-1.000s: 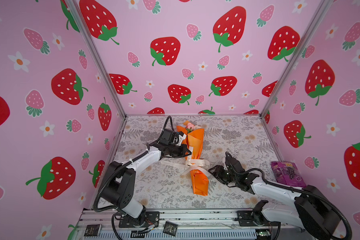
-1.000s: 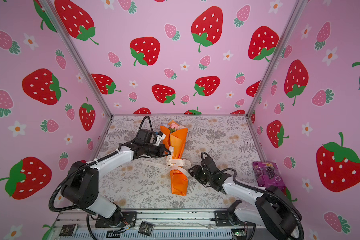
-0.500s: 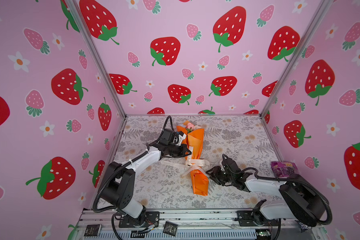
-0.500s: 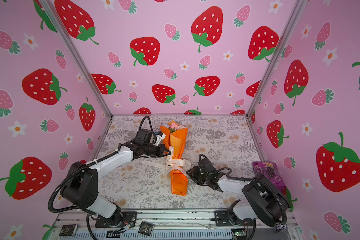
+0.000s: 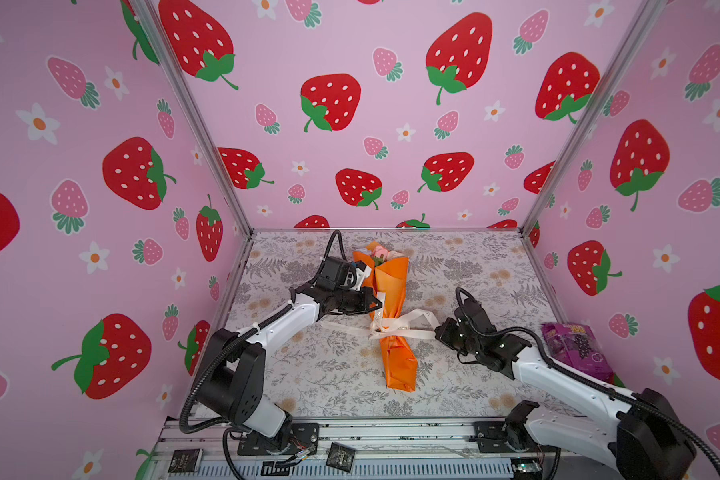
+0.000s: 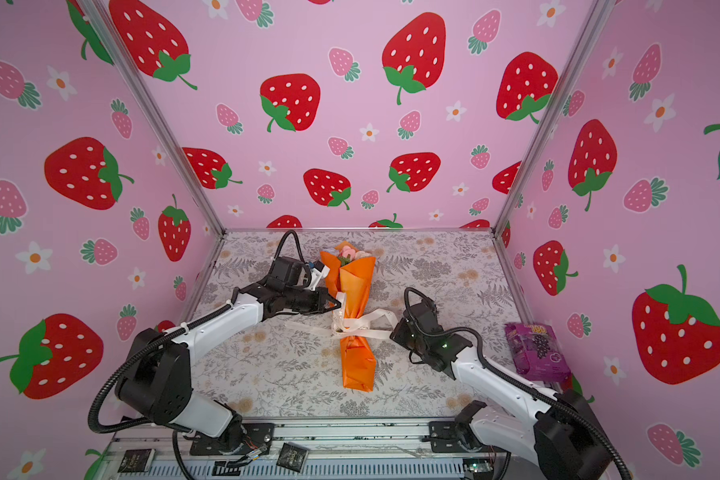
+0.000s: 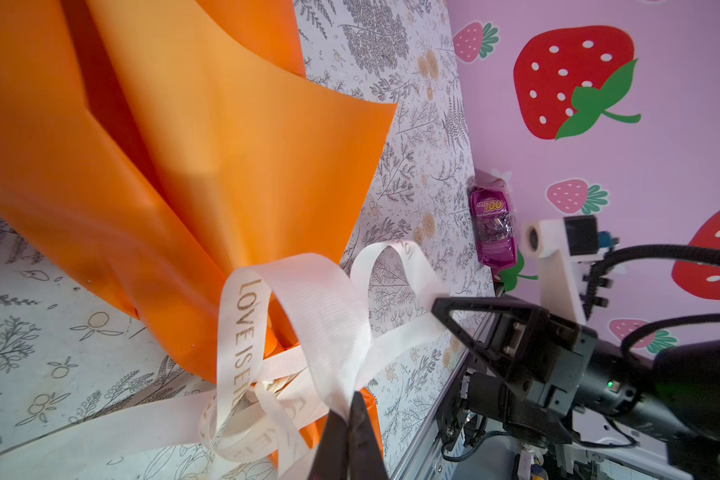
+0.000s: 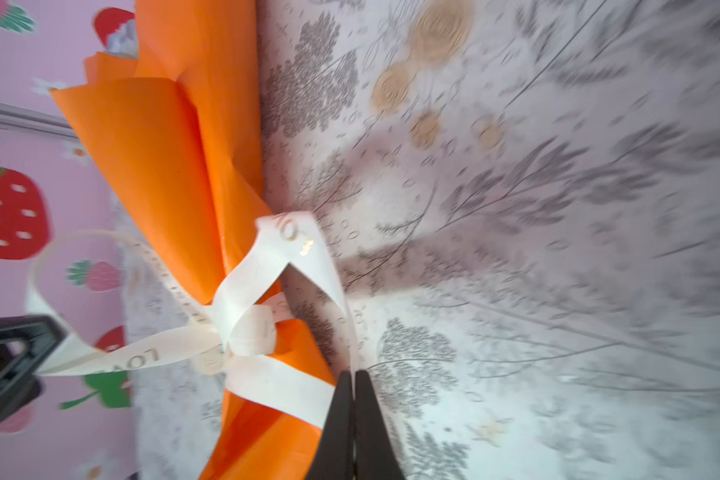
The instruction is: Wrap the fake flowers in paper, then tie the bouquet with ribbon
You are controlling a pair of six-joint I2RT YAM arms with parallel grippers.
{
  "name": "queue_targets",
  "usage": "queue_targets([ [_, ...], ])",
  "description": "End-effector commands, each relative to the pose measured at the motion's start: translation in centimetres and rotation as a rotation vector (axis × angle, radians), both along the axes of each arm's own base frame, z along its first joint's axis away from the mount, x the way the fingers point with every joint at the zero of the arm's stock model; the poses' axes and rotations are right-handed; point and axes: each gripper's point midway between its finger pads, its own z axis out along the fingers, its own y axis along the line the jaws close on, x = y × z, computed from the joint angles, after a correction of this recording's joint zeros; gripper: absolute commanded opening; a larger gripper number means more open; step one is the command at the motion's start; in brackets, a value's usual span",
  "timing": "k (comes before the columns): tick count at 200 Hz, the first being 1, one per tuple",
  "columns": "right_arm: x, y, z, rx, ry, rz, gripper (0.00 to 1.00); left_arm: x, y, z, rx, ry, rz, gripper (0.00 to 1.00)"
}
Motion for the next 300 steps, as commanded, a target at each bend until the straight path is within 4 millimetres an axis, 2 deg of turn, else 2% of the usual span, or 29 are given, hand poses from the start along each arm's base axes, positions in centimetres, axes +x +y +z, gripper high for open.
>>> queue_targets([
  [1, -0.1, -6.7, 0.7, -0.477, -0.005, 0.069, 0.05, -0.8, 0.2, 0.0, 0.006, -0.006, -0.009, 0.0],
  [11, 0.3, -7.7, 2.1, -0.609, -0.022, 0.137, 0.05, -1.0, 0.2, -0.1, 0.007, -0.004, -0.012, 0.0],
  [29, 1.4, -10.5, 5.4, -0.829, -0.027, 0.099, 0.06, -1.1, 0.3, -0.1, 0.003, -0.004, -0.016, 0.0],
  [43, 2.5, -10.5, 7.2, -0.918, -0.054, 0.148, 0.05, -1.3, 0.1, -0.1, -0.001, -0.002, -0.021, 0.0],
  [60, 3.3, -9.2, 7.8, -0.936, -0.053, 0.244, 0.05, -1.4, 0.0, -0.2, -0.002, -0.001, -0.026, 0.0],
  [74, 3.7, -7.7, 7.2, -0.937, -0.009, 0.344, 0.06, -1.6, 0.0, -0.2, 0.001, -0.002, -0.028, 0.0],
  [85, 3.7, -7.8, 6.4, -0.97, 0.034, 0.372, 0.06, -1.7, -0.1, -0.2, -0.002, -0.004, -0.029, 0.0],
  [104, 3.0, -8.1, 3.6, -1.0, 0.129, 0.401, 0.1, -1.9, -0.2, -0.3, -0.006, -0.003, -0.025, 0.0],
  [123, 2.2, -7.5, 1.4, -0.956, 0.171, 0.436, 0.15, -2.2, -0.3, -0.4, -0.013, -0.006, -0.02, 0.0],
  [135, 1.7, -7.4, 0.6, -0.935, 0.189, 0.446, 0.19, -2.4, -0.3, -0.7, -0.008, -0.003, -0.021, 0.0],
  [162, 1.5, -7.3, 1.3, -0.908, 0.184, 0.421, 0.26, -3.4, -0.3, -1.5, 0.002, -0.002, -0.028, 0.0],
  [183, 1.6, -5.6, 2.2, -0.794, 0.111, 0.446, 0.35, -3.8, 0.1, -1.6, 0.001, -0.013, -0.013, 0.0],
  [203, 1.6, -3.8, 3.3, -0.675, 0.04, 0.451, 0.38, -4.2, 0.5, -1.8, -0.001, -0.02, 0.009, 0.0],
  [226, 1.0, -3.2, 2.2, -0.604, -0.019, 0.466, 0.41, -4.6, 0.9, -2.5, 0.013, -0.009, 0.028, 0.0],
  [260, 0.7, 2.2, 0.9, -0.37, -0.157, 0.633, 0.43, -5.0, 1.4, -3.9, 0.012, 0.03, 0.089, 0.0],
  [284, 1.5, 3.7, 1.2, -0.415, -0.314, 0.694, 0.43, -5.2, 1.8, -5.0, 0.009, 0.063, 0.146, 0.0],
  [300, 2.0, 3.7, 1.1, -0.48, -0.418, 0.72, 0.42, -5.4, 2.2, -5.7, 0.007, 0.081, 0.193, 0.0],
])
